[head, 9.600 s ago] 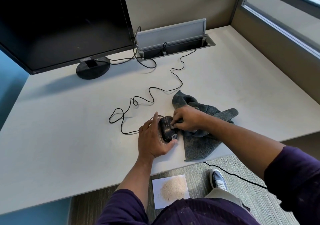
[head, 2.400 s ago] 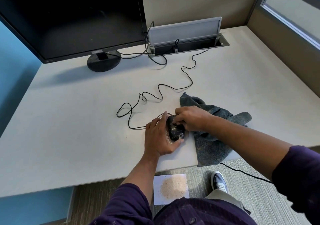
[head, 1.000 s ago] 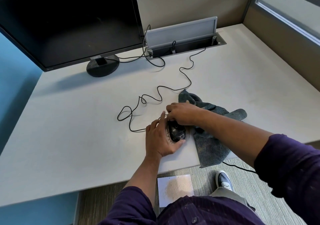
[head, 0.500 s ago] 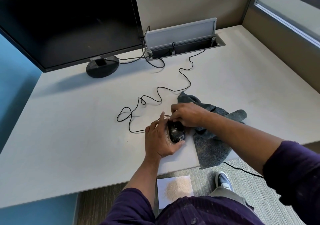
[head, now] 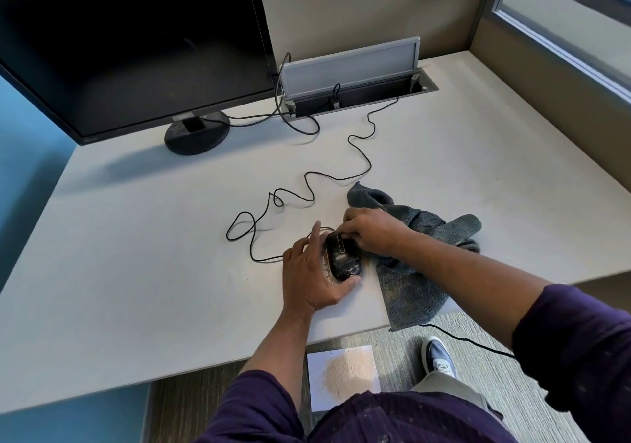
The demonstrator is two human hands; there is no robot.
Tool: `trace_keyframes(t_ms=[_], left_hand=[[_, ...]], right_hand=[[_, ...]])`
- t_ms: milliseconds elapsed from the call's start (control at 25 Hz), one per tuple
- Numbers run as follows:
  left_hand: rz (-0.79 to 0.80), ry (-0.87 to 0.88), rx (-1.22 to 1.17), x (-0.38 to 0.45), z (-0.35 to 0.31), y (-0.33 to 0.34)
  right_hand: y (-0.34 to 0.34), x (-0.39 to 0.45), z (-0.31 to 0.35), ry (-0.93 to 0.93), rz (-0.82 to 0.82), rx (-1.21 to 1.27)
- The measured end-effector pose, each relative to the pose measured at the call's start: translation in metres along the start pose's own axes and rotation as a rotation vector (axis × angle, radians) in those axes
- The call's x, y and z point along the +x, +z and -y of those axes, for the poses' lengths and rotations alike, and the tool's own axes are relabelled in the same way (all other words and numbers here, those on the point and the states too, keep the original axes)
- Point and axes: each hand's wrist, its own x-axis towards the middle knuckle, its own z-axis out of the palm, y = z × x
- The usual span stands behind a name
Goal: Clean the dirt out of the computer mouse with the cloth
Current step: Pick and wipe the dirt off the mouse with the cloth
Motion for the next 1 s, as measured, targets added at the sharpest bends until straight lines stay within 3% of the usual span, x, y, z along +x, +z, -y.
trace_keyframes(t_ms=[200, 480, 840, 1000], left_hand=[[0.01, -0.001, 0.005, 0.002, 0.0, 0.001], [0.009, 0.004, 0.009, 0.001, 0.001, 0.001], [0.017, 0.001, 0.018, 0.001, 0.001, 0.001], [0.011, 0.006, 0.017, 0.001, 0.001, 0.001]], right_hand=[[-0.004, 0.01, -0.002, 0.053, 0.078, -0.035], [-0.006, 0.015, 0.001, -0.029, 0.105, -0.091], [0.002, -0.005, -0.007, 0.01, 0.057, 0.064], [-0.004, -0.009, -0.013, -0.056, 0.07, 0.108]])
